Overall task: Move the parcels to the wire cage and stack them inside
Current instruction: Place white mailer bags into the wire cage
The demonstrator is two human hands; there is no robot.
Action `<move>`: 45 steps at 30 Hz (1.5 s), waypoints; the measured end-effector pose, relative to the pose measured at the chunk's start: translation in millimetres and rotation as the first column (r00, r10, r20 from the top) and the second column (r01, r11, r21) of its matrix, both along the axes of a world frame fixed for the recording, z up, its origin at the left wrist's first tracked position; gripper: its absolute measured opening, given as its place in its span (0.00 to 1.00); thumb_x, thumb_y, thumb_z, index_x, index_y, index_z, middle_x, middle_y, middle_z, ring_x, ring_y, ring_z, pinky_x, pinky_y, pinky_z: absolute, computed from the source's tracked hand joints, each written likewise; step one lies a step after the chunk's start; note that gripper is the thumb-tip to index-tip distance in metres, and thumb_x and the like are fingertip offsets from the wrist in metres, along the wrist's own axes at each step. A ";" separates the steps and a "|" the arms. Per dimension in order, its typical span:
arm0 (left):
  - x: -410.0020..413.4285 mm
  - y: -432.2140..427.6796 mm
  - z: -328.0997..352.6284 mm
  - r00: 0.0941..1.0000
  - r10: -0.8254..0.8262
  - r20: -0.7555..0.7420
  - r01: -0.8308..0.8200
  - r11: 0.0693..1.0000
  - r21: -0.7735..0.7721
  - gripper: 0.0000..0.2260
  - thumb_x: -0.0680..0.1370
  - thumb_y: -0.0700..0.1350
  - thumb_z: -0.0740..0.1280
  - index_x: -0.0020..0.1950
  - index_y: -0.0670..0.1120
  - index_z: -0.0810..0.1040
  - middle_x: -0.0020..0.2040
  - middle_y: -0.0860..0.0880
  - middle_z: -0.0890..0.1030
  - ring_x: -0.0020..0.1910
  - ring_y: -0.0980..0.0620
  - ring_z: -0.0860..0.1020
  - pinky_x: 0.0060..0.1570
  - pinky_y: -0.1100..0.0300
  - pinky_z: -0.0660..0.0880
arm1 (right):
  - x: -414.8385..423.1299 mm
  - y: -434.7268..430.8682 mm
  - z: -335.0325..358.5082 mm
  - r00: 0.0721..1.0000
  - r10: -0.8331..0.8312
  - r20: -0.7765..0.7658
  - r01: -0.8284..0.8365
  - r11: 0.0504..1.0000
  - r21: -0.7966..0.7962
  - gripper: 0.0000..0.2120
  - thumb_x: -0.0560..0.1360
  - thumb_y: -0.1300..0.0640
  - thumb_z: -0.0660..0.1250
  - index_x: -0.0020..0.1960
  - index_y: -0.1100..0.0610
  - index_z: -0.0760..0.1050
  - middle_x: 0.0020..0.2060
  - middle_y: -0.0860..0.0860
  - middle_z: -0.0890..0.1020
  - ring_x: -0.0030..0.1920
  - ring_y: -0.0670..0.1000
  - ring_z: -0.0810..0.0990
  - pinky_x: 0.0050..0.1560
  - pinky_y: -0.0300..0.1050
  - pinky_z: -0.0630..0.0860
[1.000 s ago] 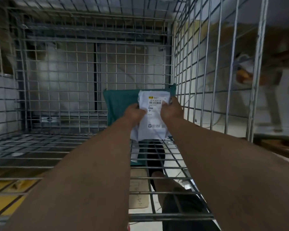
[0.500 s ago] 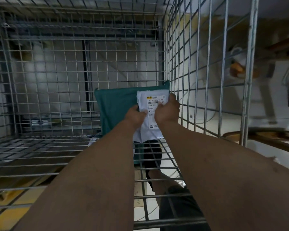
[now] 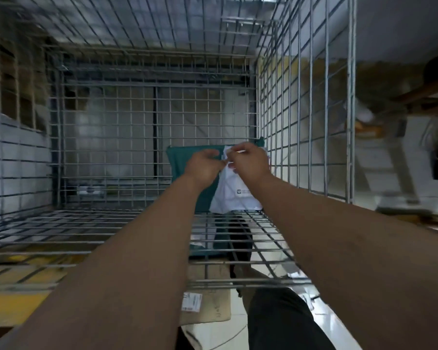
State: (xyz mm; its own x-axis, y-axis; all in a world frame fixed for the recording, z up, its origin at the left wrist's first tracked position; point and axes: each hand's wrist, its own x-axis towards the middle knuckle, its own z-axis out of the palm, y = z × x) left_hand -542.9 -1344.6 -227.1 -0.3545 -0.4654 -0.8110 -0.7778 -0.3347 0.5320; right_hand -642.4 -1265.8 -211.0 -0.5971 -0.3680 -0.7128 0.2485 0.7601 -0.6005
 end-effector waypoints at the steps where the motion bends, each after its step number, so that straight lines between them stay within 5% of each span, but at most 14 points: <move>1: 8.0 -8.9 17.8 0.999 0.025 -0.029 -0.025 1.000 0.000 0.08 0.78 0.43 0.73 0.57 0.47 0.84 0.49 0.52 0.87 0.50 0.53 0.84 0.45 0.70 0.79 | 5.4 -7.0 16.3 0.999 0.004 0.048 -0.002 0.999 -0.045 0.02 0.79 0.63 0.70 0.49 0.57 0.80 0.52 0.62 0.86 0.52 0.61 0.85 0.60 0.59 0.81; 2: 16.2 -16.8 37.2 0.997 0.039 -0.068 -0.039 0.999 -0.002 0.04 0.78 0.41 0.74 0.50 0.49 0.85 0.40 0.56 0.85 0.40 0.59 0.83 0.34 0.72 0.75 | 10.7 -13.3 32.5 0.996 0.016 0.092 -0.008 0.996 -0.086 0.06 0.79 0.65 0.69 0.46 0.56 0.79 0.49 0.62 0.86 0.49 0.60 0.85 0.58 0.60 0.83; 4: 34.2 -29.2 77.5 0.990 0.069 -0.120 -0.070 0.997 -0.010 0.07 0.78 0.39 0.74 0.45 0.51 0.83 0.34 0.58 0.84 0.34 0.63 0.81 0.28 0.73 0.72 | 23.2 -23.5 64.6 0.983 0.041 0.180 -0.009 0.984 -0.178 0.09 0.79 0.67 0.69 0.42 0.56 0.78 0.43 0.59 0.84 0.42 0.56 0.84 0.49 0.56 0.86; 12: 126.2 -27.0 232.1 0.962 0.140 -0.235 -0.143 0.990 0.005 0.02 0.81 0.39 0.72 0.51 0.46 0.80 0.42 0.47 0.82 0.39 0.52 0.78 0.43 0.58 0.74 | 110.8 -18.6 194.1 0.975 0.086 0.204 0.000 0.921 -0.389 0.05 0.80 0.65 0.70 0.47 0.58 0.78 0.40 0.56 0.82 0.35 0.50 0.82 0.44 0.52 0.87; 15: 175.0 -7.0 282.3 0.930 0.168 -0.327 -0.172 0.985 0.016 0.09 0.81 0.38 0.71 0.61 0.42 0.81 0.48 0.44 0.83 0.42 0.49 0.79 0.43 0.59 0.75 | 155.8 1.2 242.9 0.977 0.050 0.207 0.052 0.886 -0.462 0.03 0.79 0.65 0.72 0.51 0.60 0.79 0.35 0.53 0.82 0.35 0.50 0.81 0.37 0.46 0.84; 22: 282.8 74.3 329.8 0.857 0.122 -0.501 -0.173 0.983 -0.057 0.08 0.83 0.47 0.69 0.62 0.51 0.83 0.54 0.52 0.88 0.53 0.54 0.86 0.43 0.65 0.81 | 251.3 84.5 307.4 0.982 0.041 0.186 0.074 0.818 -0.570 0.01 0.80 0.61 0.72 0.50 0.59 0.80 0.39 0.54 0.85 0.39 0.52 0.84 0.42 0.47 0.84; 28: 334.0 145.2 269.0 0.863 0.271 -0.427 -0.280 0.959 0.041 0.10 0.83 0.44 0.69 0.63 0.50 0.84 0.57 0.48 0.87 0.56 0.48 0.85 0.56 0.51 0.81 | 295.6 165.8 266.0 0.979 0.045 0.198 0.047 0.900 -0.433 0.01 0.79 0.62 0.73 0.49 0.57 0.82 0.41 0.55 0.85 0.38 0.51 0.83 0.39 0.43 0.82; 34: 341.8 184.9 154.7 0.830 0.514 -0.216 -0.497 0.858 0.131 0.09 0.80 0.44 0.73 0.58 0.54 0.83 0.59 0.52 0.83 0.61 0.51 0.82 0.50 0.61 0.78 | 297.6 214.8 167.5 0.967 -0.008 0.254 0.075 0.964 -0.256 0.03 0.78 0.58 0.75 0.50 0.54 0.82 0.48 0.59 0.84 0.44 0.54 0.83 0.48 0.52 0.84; 37: 339.2 192.4 89.0 0.845 0.506 -0.176 -0.497 0.863 0.091 0.17 0.79 0.46 0.74 0.67 0.52 0.78 0.67 0.51 0.81 0.65 0.52 0.79 0.66 0.55 0.74 | 287.2 225.4 107.4 0.962 -0.014 0.273 0.077 0.972 -0.223 0.07 0.77 0.57 0.76 0.54 0.52 0.81 0.50 0.56 0.84 0.46 0.52 0.83 0.52 0.52 0.83; 40: 332.6 193.1 27.1 0.862 0.488 -0.139 -0.481 0.873 0.079 0.26 0.79 0.49 0.74 0.76 0.49 0.72 0.74 0.51 0.76 0.71 0.51 0.74 0.71 0.53 0.69 | 274.6 227.4 36.8 0.960 -0.004 0.279 0.059 0.980 -0.190 0.19 0.76 0.56 0.78 0.64 0.53 0.78 0.52 0.53 0.83 0.49 0.50 0.83 0.47 0.44 0.80; 45: 307.6 187.8 -75.4 0.875 0.475 -0.089 -0.473 0.880 0.051 0.35 0.81 0.53 0.71 0.84 0.50 0.59 0.82 0.49 0.63 0.79 0.46 0.66 0.77 0.50 0.63 | 259.0 221.0 -81.7 0.973 0.037 0.228 0.001 0.987 -0.161 0.30 0.76 0.57 0.78 0.74 0.56 0.70 0.66 0.54 0.78 0.64 0.55 0.79 0.65 0.47 0.78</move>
State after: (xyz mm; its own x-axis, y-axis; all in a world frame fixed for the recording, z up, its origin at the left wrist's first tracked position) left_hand -235.3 -1156.8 -302.5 -0.1735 -0.5755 -0.7992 -0.4681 -0.6657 0.5811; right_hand -383.4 -1044.8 -292.6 -0.4162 -0.4967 -0.7616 0.3810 0.6652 -0.6421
